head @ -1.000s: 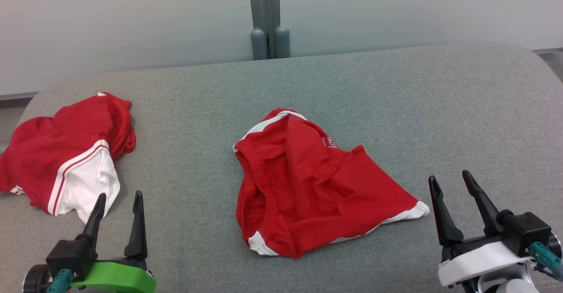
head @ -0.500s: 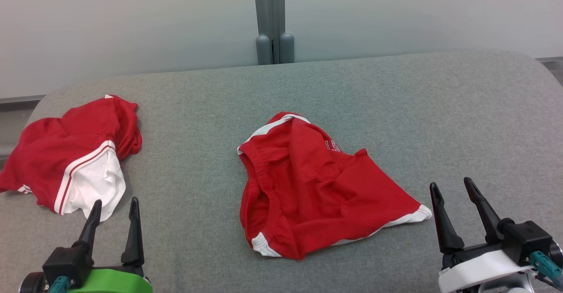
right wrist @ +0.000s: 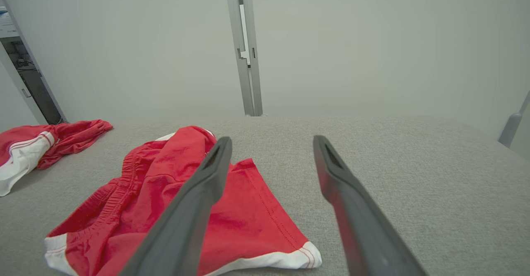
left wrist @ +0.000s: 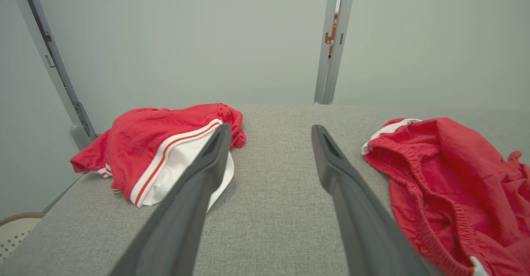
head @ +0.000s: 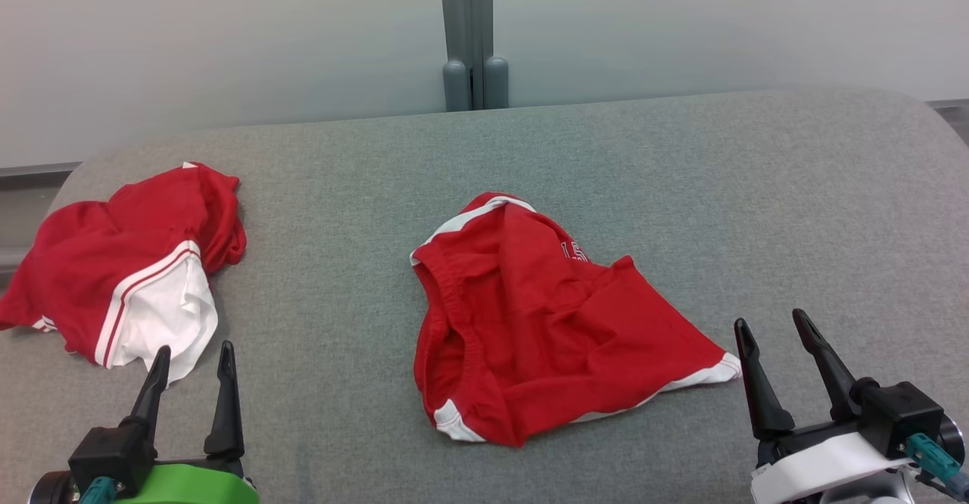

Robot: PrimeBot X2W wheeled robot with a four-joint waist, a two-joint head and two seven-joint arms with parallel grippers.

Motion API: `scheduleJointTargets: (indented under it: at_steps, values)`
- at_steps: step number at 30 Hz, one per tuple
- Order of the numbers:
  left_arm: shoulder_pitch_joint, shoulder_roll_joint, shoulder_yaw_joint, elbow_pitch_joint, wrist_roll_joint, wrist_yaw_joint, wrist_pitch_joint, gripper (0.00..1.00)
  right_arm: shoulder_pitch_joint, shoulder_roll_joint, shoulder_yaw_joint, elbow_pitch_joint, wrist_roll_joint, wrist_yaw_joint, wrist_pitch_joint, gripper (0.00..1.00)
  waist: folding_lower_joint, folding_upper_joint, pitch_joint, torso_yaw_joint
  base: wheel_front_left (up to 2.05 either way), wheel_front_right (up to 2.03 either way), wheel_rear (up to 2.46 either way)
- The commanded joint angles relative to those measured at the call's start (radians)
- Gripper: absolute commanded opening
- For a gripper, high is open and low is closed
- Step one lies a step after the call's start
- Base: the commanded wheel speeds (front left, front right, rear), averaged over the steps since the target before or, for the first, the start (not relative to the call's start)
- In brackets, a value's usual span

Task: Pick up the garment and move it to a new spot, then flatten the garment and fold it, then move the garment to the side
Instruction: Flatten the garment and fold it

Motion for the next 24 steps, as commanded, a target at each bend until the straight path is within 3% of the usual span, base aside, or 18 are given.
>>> scheduleJointTargets:
  at_steps: [1,15,24]
  values:
    - [0.014,0.007,0.002,-0.001,-0.006,0.003,0.002,1.00,-0.002,-0.001,0.000,0.003,0.000,0.000,-0.003,1.00,0.0000,0.0000,0.000,-0.001,0.00,0.00,0.00]
    - [0.005,0.011,-0.011,-0.003,-0.009,0.007,0.001,1.00,-0.005,0.006,-0.005,0.016,0.001,0.000,-0.003,1.00,0.0000,0.0000,-0.001,-0.005,0.00,0.00,0.00]
    - [-0.098,0.024,-0.148,0.020,0.028,-0.025,0.019,1.00,-0.053,0.003,-0.023,0.064,-0.005,0.000,-0.003,1.00,0.0000,0.0000,0.011,-0.013,0.00,0.00,0.00]
